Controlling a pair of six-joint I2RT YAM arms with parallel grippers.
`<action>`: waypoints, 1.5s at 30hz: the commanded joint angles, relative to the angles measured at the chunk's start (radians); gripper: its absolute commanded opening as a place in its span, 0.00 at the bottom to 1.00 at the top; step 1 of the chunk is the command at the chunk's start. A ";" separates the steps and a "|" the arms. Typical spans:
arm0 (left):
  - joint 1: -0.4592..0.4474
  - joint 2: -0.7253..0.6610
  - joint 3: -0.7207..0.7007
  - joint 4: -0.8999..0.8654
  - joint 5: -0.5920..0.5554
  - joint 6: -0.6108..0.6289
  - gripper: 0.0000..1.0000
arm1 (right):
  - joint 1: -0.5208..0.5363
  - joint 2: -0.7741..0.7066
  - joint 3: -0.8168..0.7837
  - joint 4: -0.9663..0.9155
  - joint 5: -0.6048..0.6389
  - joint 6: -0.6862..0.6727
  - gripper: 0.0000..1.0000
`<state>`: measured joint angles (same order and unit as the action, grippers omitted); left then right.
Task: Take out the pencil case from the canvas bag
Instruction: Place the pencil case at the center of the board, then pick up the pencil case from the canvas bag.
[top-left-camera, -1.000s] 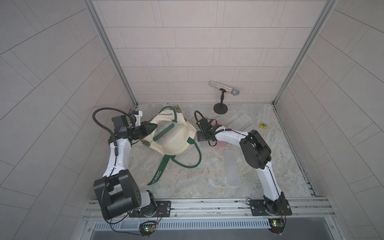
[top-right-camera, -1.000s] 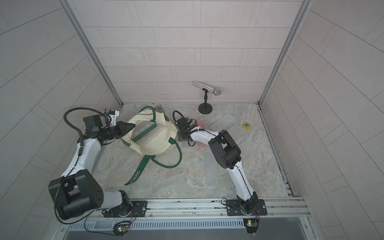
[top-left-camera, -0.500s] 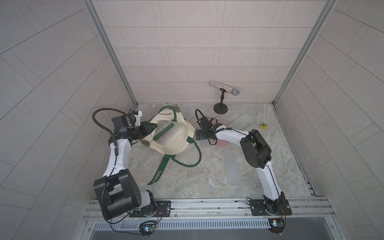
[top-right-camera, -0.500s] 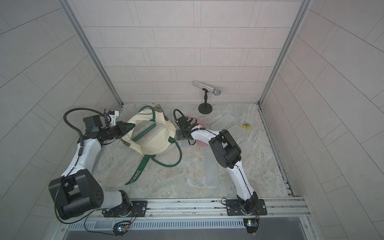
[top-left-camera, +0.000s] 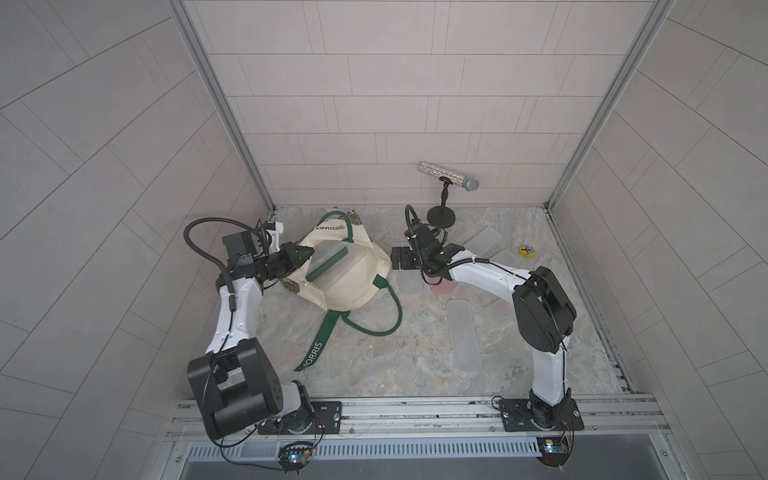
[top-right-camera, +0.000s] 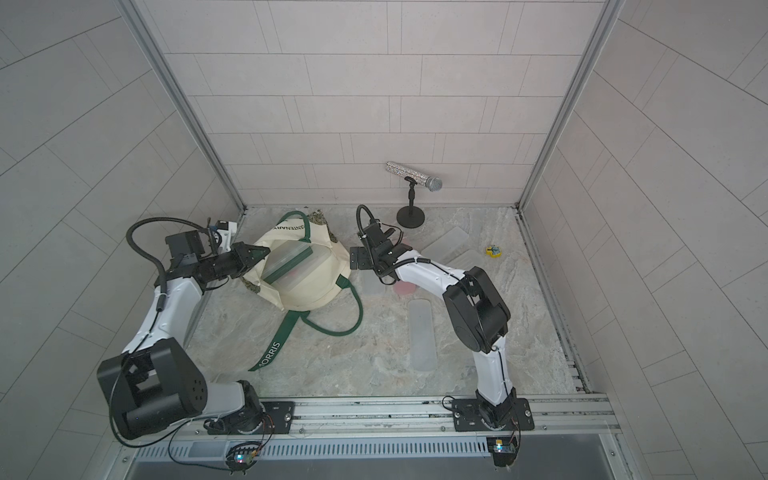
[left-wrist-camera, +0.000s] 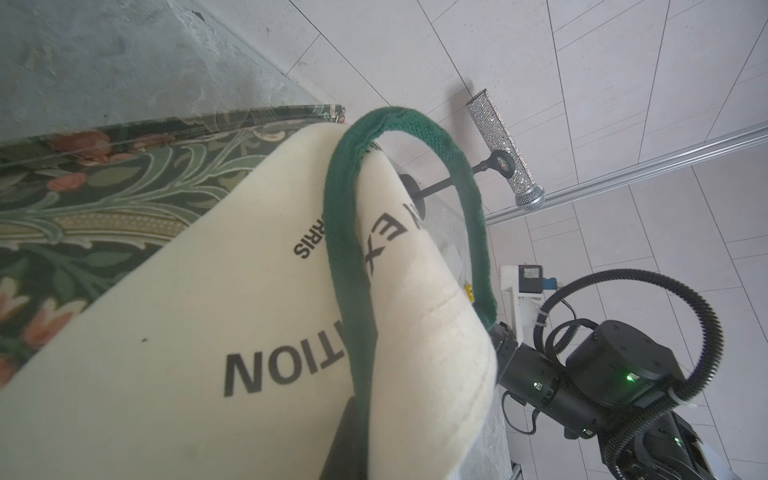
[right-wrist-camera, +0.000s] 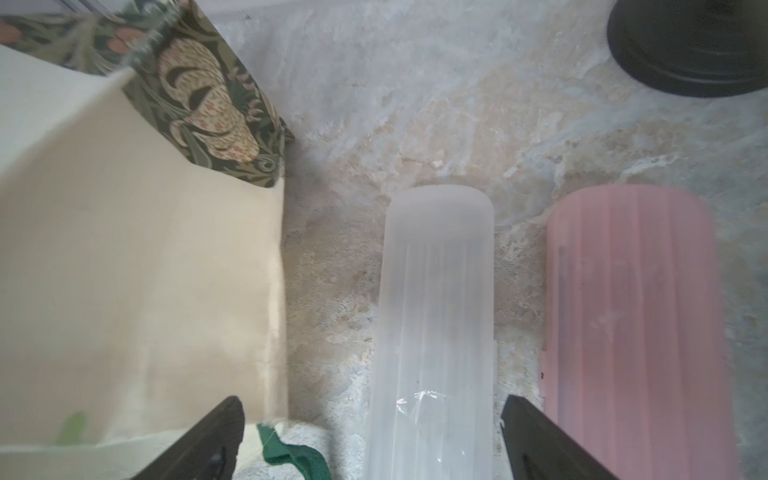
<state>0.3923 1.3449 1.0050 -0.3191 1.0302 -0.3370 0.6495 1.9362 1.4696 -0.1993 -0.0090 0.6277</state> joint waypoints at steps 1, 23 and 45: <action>0.006 -0.005 -0.006 0.032 0.045 -0.004 0.00 | -0.003 -0.079 -0.077 0.134 -0.027 0.041 1.00; 0.012 -0.008 -0.006 0.032 0.044 -0.004 0.00 | 0.203 -0.256 -0.394 0.641 0.004 0.098 0.99; 0.014 -0.006 -0.004 0.031 0.056 -0.007 0.00 | 0.402 -0.089 -0.268 0.652 0.073 0.039 1.00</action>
<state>0.4000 1.3449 1.0035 -0.3183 1.0370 -0.3428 1.0359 1.8210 1.1782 0.4671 0.0349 0.6765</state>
